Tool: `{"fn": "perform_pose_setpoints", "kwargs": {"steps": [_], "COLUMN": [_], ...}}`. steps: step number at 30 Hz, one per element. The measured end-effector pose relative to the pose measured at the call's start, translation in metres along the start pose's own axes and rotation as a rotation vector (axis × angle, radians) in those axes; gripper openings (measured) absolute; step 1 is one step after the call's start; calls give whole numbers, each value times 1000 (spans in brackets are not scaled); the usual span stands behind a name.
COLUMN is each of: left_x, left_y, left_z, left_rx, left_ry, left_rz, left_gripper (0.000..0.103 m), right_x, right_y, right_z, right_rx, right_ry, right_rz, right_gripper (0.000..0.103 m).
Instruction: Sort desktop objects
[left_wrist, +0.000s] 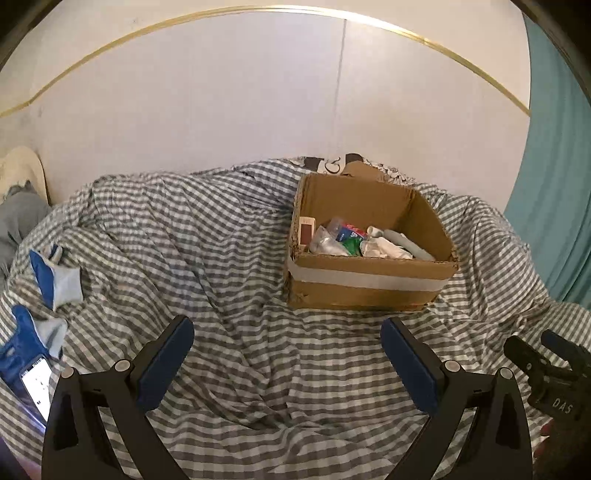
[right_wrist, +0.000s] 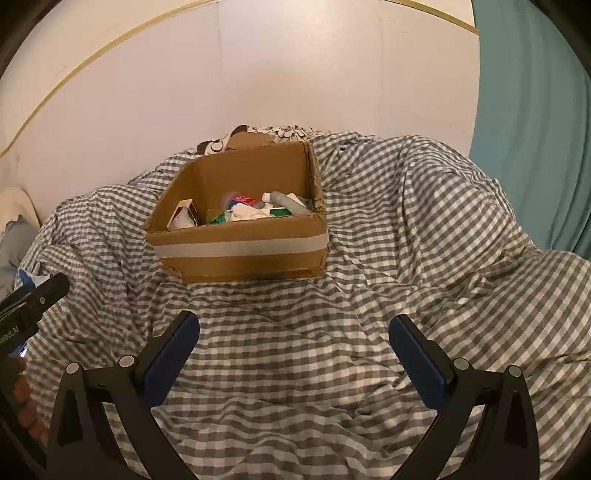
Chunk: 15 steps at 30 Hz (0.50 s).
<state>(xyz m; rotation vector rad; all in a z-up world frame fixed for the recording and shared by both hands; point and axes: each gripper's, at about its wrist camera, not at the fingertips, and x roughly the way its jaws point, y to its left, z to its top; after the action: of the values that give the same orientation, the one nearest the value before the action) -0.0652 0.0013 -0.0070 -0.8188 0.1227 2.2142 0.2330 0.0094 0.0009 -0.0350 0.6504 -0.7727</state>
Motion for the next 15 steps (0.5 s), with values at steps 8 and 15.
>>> {"fn": "perform_pose_setpoints", "kwargs": {"steps": [8,15], "left_x": [15,10], "left_y": [-9,-21], "left_z": [-6,-12], "left_rx": [-19,62], "left_ry": [96,68], "left_rz": [-62,-47], "left_gripper": [103,103], "right_x": [4,7], "right_y": [-6,-5], "right_z": [-4,-6], "right_rx": [22,20], "right_ry": [-15,-4], "right_rz": [-20,-10], "right_gripper": [103,103]}}
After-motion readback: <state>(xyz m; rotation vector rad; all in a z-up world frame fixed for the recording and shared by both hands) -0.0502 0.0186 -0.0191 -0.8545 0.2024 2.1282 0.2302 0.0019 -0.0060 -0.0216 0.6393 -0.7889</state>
